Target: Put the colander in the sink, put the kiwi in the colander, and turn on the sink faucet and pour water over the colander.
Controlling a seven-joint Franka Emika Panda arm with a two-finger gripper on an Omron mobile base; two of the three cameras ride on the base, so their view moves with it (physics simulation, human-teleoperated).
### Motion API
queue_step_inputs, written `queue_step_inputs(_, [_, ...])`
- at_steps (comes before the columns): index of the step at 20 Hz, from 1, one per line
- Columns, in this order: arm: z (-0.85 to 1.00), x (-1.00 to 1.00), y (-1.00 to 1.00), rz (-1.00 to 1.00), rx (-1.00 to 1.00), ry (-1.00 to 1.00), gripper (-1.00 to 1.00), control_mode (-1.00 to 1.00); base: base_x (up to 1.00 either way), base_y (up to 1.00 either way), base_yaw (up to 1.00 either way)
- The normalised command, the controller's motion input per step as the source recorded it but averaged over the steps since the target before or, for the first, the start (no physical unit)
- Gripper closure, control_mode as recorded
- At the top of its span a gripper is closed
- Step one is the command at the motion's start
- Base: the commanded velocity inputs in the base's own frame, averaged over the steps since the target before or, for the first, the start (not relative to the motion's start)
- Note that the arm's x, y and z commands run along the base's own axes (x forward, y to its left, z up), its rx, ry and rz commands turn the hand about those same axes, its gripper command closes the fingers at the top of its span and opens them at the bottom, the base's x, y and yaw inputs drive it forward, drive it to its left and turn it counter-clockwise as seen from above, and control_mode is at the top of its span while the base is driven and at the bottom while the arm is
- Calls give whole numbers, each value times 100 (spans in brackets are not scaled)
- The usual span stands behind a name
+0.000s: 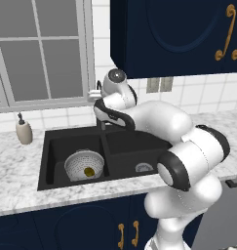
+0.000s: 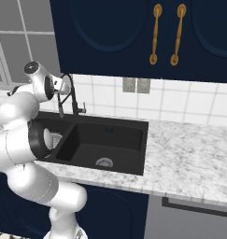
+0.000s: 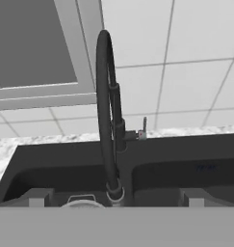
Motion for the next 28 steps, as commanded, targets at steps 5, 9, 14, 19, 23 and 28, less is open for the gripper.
queue_step_inputs(5, [-19,42,0,0,0,0,-100,-100,0,0,0])
queue_step_inputs(9, [-30,32,0,0,0,0,-100,-100,0,0,0])
queue_step_inputs(14, [-28,28,2,0,0,0,-100,-100,0,0,0])
queue_step_inputs(19, [-25,28,12,0,0,0,-100,-100,0,0,0])
queue_step_inputs(23, [-19,26,19,0,0,0,-100,-100,0,0,0])
queue_step_inputs(28, [-17,21,12,0,0,0,-100,-100,0,0,0])
